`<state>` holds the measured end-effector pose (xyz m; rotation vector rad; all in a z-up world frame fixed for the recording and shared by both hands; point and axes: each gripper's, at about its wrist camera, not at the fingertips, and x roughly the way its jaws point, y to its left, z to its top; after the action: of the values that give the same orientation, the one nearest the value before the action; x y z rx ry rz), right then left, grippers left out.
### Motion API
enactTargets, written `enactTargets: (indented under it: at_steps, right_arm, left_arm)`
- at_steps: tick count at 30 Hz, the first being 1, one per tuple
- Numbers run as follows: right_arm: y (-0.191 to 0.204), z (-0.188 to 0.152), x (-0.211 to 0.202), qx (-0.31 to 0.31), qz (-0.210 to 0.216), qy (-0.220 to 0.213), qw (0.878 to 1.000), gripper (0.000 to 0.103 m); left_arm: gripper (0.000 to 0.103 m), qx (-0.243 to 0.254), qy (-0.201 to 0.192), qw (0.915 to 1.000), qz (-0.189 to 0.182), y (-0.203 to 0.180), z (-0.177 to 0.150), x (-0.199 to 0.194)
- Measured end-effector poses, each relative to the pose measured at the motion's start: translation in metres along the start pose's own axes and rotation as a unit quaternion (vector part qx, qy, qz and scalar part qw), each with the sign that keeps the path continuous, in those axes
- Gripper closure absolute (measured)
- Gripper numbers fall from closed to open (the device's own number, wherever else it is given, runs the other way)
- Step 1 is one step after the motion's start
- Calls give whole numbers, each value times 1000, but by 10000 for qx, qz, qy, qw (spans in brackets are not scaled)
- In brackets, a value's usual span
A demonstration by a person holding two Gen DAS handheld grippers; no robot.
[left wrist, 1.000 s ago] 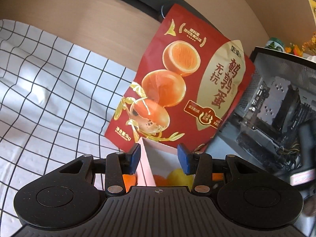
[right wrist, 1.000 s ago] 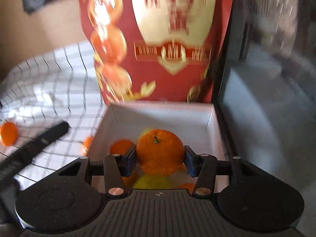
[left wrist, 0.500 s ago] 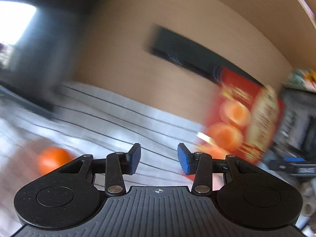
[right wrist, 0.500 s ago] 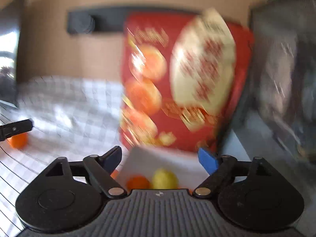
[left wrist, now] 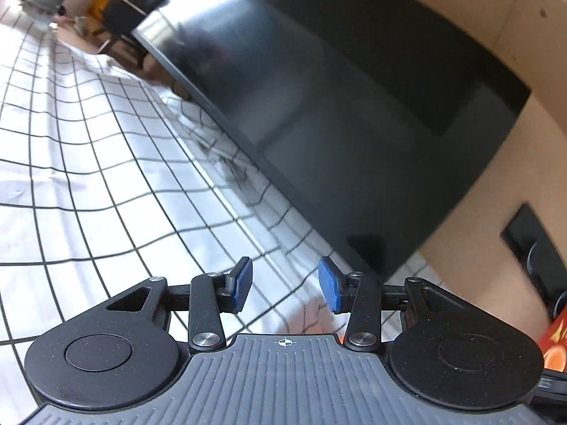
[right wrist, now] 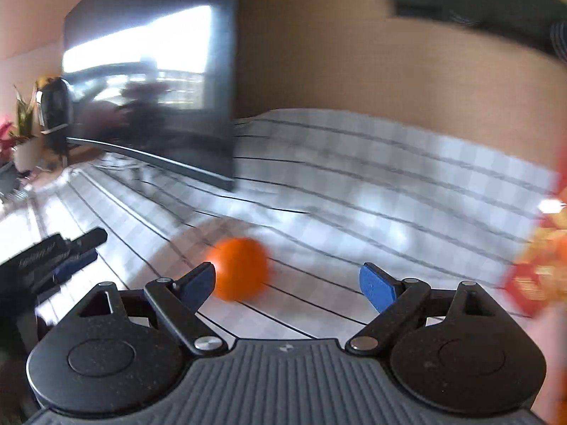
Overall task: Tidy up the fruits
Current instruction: 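Move the right tool to the large orange while the left tool withdraws, then lift the large orange with the right tool while the left tool approaches a mandarin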
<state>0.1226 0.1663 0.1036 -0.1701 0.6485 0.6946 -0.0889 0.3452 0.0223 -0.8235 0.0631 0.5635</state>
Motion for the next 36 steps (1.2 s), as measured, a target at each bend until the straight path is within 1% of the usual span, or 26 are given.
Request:
enactTargets:
  at_steps: [2,4,6,9,11,12,14,15,16,18,20,23,27,29,31,33,35,36]
  right_arm:
    - [15,6,30,159,154,74,9997,14]
    - [23,6,57,359,157,192,9990,14]
    - [31,5,84,426,168,404,9981,14]
    - [47,-2,114,311,-80,665,9973,13]
    - [53,-7,127,196,-296,796,9962,13]
    - [53,-9,135,204,-332,901,9952,14]
    - [49,-13,143,337,-329,1072,9931,20]
    - [46,-14,143,425,-321,1067,9929,31]
    - [41,-14,140,483,-362,1040,9927,33]
    - [32,-12,135,538,-174,1198,9912,34]
    - [21,-16,120,637,-72,1256,9900,34]
    - [6,-26,76,482,205,1233,9910,34]
    - [-20,-57,-12,310,685,1223,9896,34]
    - [-37,-78,-53,396,777,1268,9881,34]
    - [-56,-101,-92,470,720,1289,9879,34]
    - [-74,-124,-133,437,480,1194,9907,34]
    - [-86,-143,-165,319,121,1005,9944,34]
    - [-93,-152,-179,295,-51,898,9955,34]
  left_arm:
    - [58,-82,-109,9999,-39,1,0,-6]
    - [58,-103,-207,9997,-82,1,0,-11]
    - [58,-82,-250,9996,-121,0,-1,-14]
    - [58,-63,-180,9997,-179,-2,1,-9]
    - [58,-33,-152,9997,-202,-2,2,-7]
    - [58,-26,-148,9997,-207,-2,2,-6]
    - [58,-26,-143,9997,-210,-1,3,-5]
    - [58,-20,-136,9997,-203,-1,3,-4]
    - [58,-13,-128,9997,-191,0,3,-4]
    - [58,8,-96,9998,-191,0,2,-2]
    - [58,48,-59,9998,-208,-1,2,-1]
    - [58,182,16,9995,-245,-5,-1,1]
    - [58,503,199,9979,-359,-15,-8,5]
    - [58,680,289,9962,-463,-22,-12,7]
    - [58,877,377,9938,-562,-32,-17,10]
    - [58,1042,466,9912,-671,-49,-25,10]
    - [58,1041,598,9880,-971,-67,-37,8]
    - [58,1058,752,9845,-1182,-80,-46,8]
